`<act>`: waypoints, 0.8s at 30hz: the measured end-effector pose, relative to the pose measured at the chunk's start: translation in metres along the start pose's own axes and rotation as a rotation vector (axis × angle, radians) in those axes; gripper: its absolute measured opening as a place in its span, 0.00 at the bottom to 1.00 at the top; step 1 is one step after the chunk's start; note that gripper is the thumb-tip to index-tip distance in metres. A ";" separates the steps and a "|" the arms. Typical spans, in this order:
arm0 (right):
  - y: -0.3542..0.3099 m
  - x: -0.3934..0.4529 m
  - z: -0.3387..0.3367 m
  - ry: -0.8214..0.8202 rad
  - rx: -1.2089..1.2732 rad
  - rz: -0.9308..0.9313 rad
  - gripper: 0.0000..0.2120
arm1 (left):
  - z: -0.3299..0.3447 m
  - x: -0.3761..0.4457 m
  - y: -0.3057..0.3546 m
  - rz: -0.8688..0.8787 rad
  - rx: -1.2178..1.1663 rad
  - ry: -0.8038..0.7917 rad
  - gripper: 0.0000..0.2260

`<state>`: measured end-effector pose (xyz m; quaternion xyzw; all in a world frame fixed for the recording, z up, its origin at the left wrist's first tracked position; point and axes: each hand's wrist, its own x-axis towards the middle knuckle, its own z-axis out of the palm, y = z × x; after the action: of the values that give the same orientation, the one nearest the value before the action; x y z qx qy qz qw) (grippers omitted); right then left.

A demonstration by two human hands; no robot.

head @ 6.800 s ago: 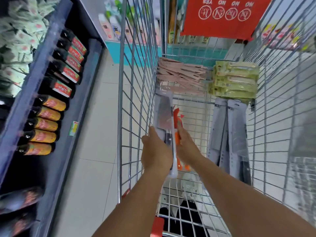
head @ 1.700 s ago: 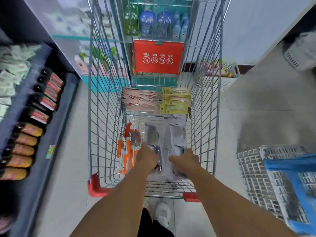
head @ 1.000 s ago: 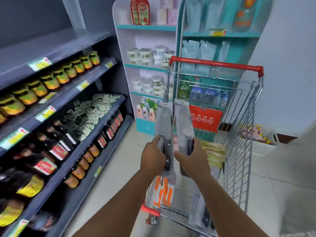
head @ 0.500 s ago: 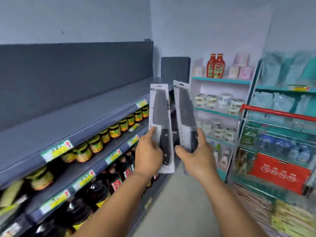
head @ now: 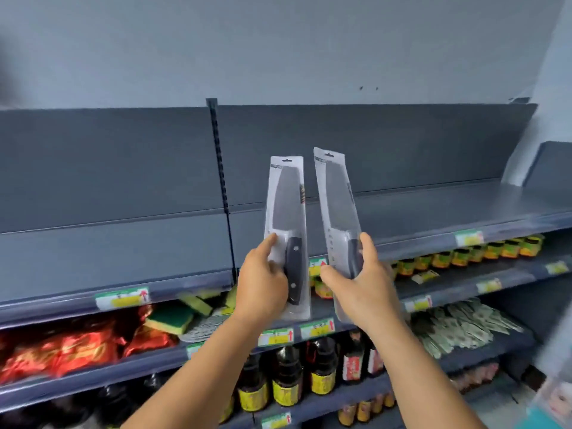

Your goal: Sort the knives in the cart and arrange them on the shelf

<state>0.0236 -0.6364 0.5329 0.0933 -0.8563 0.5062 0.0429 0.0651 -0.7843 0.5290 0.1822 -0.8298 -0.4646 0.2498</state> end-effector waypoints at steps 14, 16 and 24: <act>-0.125 -0.030 0.200 -0.489 -0.103 -0.276 0.41 | -0.213 0.005 -0.102 -0.291 0.119 0.439 0.26; -0.146 -0.043 0.232 -0.524 -0.112 -0.297 0.41 | -0.248 0.006 -0.120 -0.322 0.123 0.474 0.26; -0.235 -0.104 0.374 -0.601 -0.157 -0.311 0.40 | -0.409 0.014 -0.210 -0.379 0.223 0.505 0.27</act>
<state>0.1808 -1.0624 0.5363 0.3638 -0.8426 0.3761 -0.1275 0.3071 -1.1757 0.5327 0.4687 -0.7388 -0.3494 0.3352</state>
